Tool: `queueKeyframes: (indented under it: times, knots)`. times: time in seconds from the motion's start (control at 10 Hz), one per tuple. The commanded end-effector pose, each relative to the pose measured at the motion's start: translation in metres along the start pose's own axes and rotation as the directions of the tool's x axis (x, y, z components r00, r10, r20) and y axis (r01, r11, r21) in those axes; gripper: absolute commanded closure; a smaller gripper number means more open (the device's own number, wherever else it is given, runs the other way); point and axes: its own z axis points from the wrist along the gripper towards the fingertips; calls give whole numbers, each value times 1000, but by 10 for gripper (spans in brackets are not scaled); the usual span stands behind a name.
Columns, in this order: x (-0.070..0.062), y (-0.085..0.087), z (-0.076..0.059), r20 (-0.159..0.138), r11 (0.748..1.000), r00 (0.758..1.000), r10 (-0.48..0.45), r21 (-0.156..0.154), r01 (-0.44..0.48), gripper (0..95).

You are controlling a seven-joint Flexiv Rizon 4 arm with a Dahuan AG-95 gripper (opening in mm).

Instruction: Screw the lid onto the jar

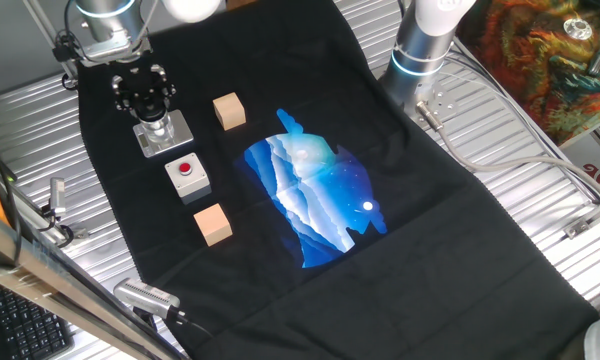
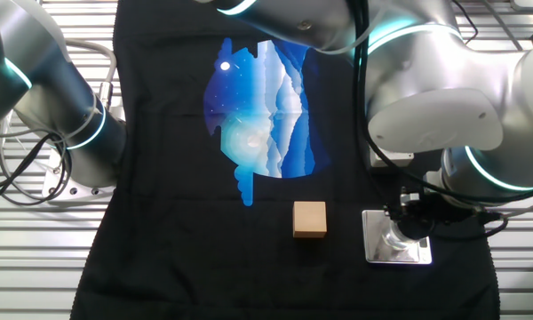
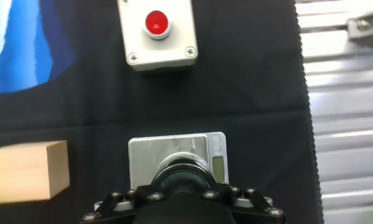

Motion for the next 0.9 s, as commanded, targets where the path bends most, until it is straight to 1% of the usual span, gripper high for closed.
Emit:
queueKeyframes:
  times: [0.1,0.9]
  knots:
    - [-1,0,0,-2,1000,1000,-7,1,7,950]
    - [-1,1,0,-2,1000,1000,12,0,-12,950]
